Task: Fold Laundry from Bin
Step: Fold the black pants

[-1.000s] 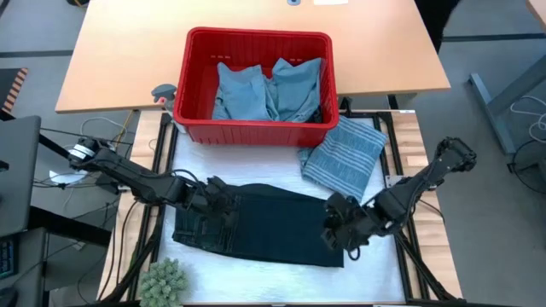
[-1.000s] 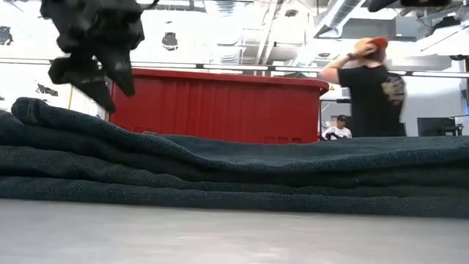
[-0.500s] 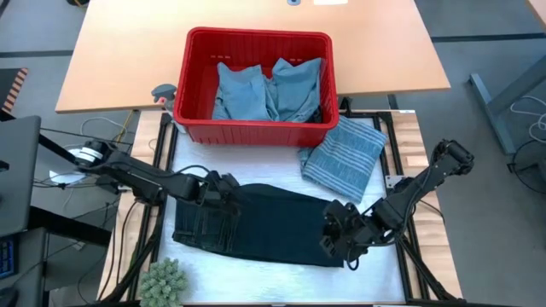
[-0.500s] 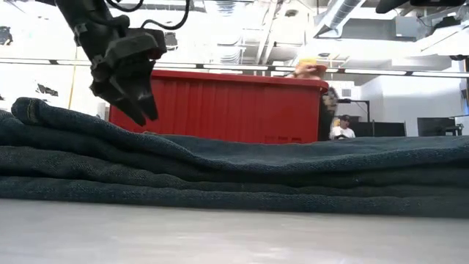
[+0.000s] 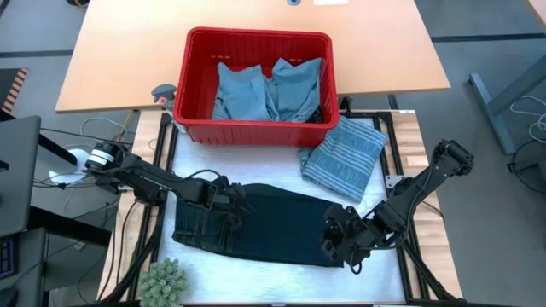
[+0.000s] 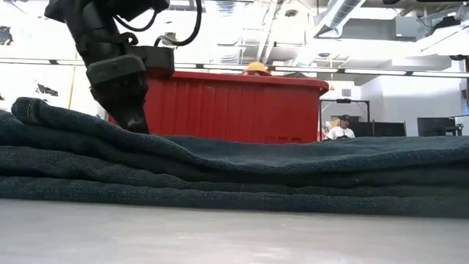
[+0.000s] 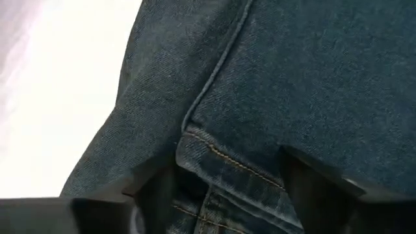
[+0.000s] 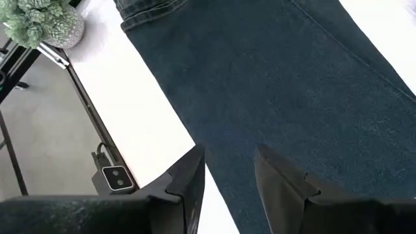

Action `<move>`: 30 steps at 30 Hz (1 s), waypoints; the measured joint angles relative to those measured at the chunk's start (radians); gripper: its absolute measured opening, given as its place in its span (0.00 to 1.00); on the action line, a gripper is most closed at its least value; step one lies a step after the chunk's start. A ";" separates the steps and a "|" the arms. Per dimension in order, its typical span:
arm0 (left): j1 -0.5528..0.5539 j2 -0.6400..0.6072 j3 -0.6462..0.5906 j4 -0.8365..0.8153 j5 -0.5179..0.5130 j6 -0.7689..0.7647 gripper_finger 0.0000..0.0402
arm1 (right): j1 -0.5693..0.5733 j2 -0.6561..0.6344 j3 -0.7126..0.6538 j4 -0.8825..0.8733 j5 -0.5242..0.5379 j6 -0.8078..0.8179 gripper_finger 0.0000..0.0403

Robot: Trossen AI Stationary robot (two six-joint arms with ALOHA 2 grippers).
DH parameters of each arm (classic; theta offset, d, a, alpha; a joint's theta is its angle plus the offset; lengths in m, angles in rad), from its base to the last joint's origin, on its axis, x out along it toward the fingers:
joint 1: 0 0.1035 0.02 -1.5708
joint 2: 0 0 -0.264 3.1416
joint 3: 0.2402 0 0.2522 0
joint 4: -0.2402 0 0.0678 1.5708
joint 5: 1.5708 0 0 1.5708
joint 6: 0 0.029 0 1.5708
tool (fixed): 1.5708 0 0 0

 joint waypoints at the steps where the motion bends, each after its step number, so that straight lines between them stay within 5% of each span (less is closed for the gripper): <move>1: 0.001 0.000 0.000 0.000 0.002 -0.005 0.58 | 0.000 0.000 0.000 0.000 0.000 0.000 0.39; 13: 0.001 -0.010 0.077 -0.065 0.017 -0.018 0.04 | 0.000 0.000 0.000 -0.018 0.000 -0.008 0.38; 30: -0.019 -0.011 0.324 -0.507 0.028 0.016 0.00 | 0.000 0.000 0.000 -0.032 0.000 -0.034 0.38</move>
